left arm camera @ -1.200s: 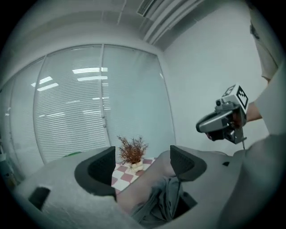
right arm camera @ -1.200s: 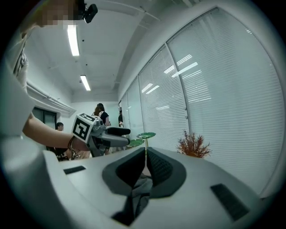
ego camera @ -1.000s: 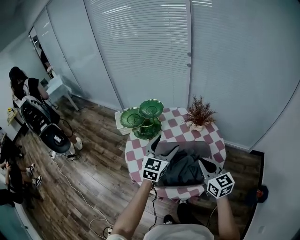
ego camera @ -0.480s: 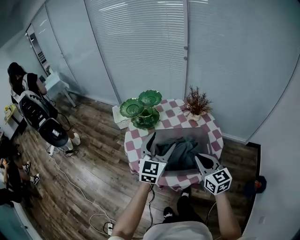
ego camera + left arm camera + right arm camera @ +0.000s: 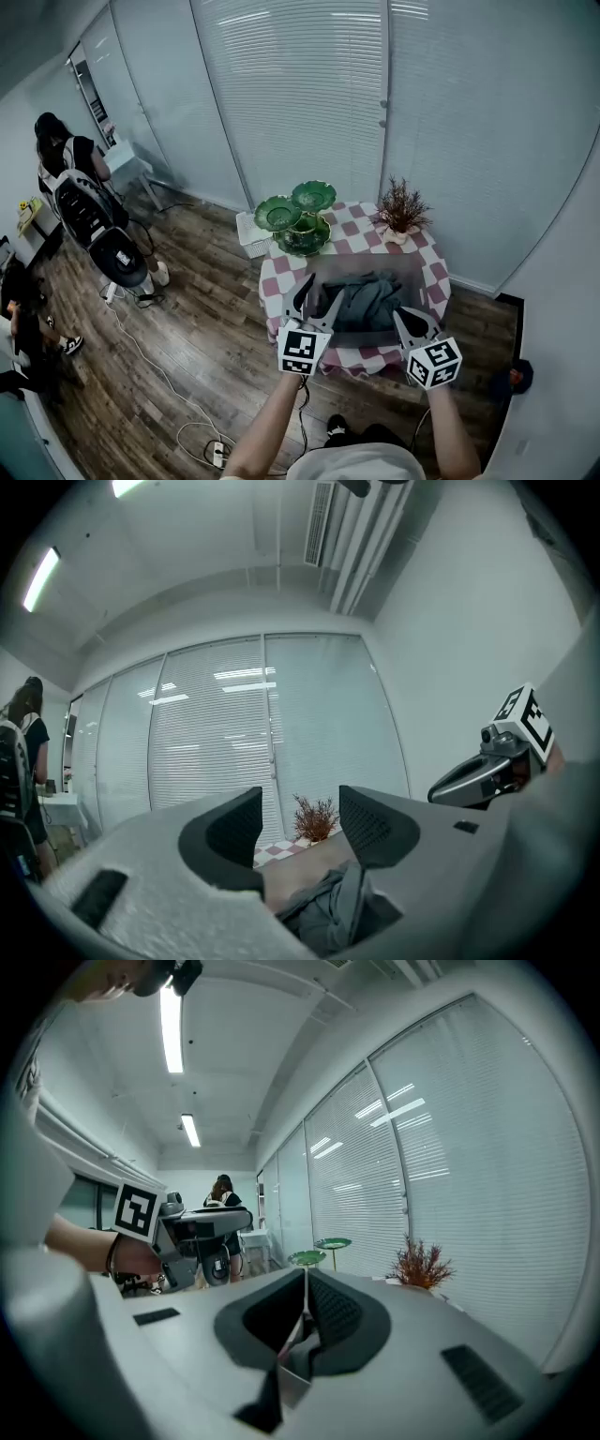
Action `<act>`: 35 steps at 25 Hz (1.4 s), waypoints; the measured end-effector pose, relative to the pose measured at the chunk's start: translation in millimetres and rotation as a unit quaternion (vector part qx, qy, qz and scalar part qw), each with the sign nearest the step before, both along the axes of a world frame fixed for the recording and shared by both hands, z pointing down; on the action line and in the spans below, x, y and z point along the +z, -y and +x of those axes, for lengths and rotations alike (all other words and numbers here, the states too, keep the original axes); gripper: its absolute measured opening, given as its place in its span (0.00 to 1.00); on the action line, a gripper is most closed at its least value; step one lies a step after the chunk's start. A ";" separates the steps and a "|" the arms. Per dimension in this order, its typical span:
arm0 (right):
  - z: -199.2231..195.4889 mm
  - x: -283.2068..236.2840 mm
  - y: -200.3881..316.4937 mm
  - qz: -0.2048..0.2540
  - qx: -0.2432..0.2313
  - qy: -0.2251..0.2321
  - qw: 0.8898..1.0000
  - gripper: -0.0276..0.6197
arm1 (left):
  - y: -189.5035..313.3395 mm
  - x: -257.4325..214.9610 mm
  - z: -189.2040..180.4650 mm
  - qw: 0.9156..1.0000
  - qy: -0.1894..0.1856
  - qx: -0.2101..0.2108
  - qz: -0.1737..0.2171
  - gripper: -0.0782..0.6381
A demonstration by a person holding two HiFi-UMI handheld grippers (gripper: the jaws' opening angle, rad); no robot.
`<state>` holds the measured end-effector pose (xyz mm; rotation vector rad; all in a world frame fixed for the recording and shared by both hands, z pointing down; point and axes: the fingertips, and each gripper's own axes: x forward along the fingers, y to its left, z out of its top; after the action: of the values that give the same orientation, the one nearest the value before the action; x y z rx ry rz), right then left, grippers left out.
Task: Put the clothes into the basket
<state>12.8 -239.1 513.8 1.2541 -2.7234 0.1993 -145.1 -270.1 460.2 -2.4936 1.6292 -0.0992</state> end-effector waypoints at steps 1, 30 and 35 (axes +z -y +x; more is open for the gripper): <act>-1.9 -2.9 -1.3 0.003 -0.003 0.000 1.000 0.08 | -3.8 -0.7 -0.9 1.000 0.000 -0.002 0.000 0.48; 22.5 -8.8 -9.6 0.024 -0.019 -0.003 1.000 0.08 | -39.8 36.5 43.4 0.999 0.024 -0.018 -0.037 0.13; 22.6 -13.4 -4.3 0.029 -0.021 -0.006 0.999 0.08 | -39.1 38.7 46.5 0.999 0.026 -0.016 -0.040 0.13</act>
<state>35.4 -234.8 500.4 1.2067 -2.7625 0.1089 -98.7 -231.0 499.0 -2.5008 1.6751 -0.2364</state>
